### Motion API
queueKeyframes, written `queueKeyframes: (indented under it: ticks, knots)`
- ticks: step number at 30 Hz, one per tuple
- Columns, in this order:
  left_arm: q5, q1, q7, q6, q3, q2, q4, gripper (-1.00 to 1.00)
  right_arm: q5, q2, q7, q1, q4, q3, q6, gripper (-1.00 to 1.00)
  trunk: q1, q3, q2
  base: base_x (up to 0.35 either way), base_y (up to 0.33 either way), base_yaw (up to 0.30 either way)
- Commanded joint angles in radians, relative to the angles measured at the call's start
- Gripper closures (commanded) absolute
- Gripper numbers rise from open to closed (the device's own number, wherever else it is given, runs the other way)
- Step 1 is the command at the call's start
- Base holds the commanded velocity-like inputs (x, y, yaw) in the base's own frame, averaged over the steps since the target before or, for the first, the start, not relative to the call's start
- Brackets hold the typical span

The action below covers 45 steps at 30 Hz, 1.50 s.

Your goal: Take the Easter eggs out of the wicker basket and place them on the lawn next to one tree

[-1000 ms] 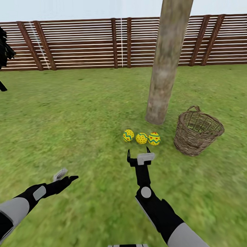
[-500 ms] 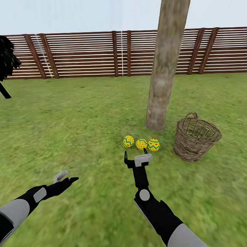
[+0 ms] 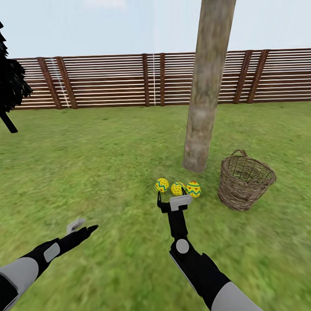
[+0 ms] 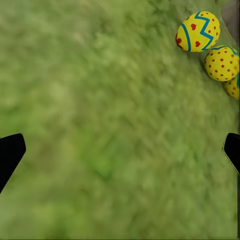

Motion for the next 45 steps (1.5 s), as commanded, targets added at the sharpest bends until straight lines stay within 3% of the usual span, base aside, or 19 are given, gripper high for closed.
queueKeyframes:
  ticks: [1,21,23,24,28,45]
  knots:
    - [0.011,0.000,-0.002,0.009,-0.005,-0.001,-0.001,-1.00,0.008,0.000,-0.008,-0.001,0.002,0.002,0.003,-1.00,-0.001,0.003,0.000,0.000,0.000,0.000]
    - [0.012,0.001,0.008,0.014,-0.004,-0.011,-0.001,-1.00,0.014,0.003,-0.009,-0.001,0.009,0.004,-0.003,-1.00,-0.010,0.080,0.005,0.000,0.000,0.000]
    - [0.012,0.001,0.033,0.014,-0.004,-0.011,-0.001,-1.00,0.014,0.004,-0.010,-0.001,0.009,0.004,-0.003,-1.00,-0.011,0.088,0.005,0.000,0.000,0.000]
    - [0.012,0.001,0.100,0.014,-0.004,-0.021,-0.001,-1.00,0.014,0.004,-0.010,-0.001,0.009,0.004,-0.003,-1.00,-0.011,0.092,0.005,0.000,0.000,0.000]
    - [0.012,0.001,0.121,0.013,-0.003,-0.033,-0.001,-1.00,0.015,0.000,-0.009,-0.001,0.010,0.003,-0.004,-1.00,-0.013,0.108,0.006,0.000,0.000,0.000]
    - [0.012,0.004,0.123,0.013,-0.005,-0.041,-0.001,-1.00,0.021,0.001,-0.009,-0.001,0.011,0.003,-0.003,-1.00,-0.020,0.181,0.010,0.000,0.000,0.000]
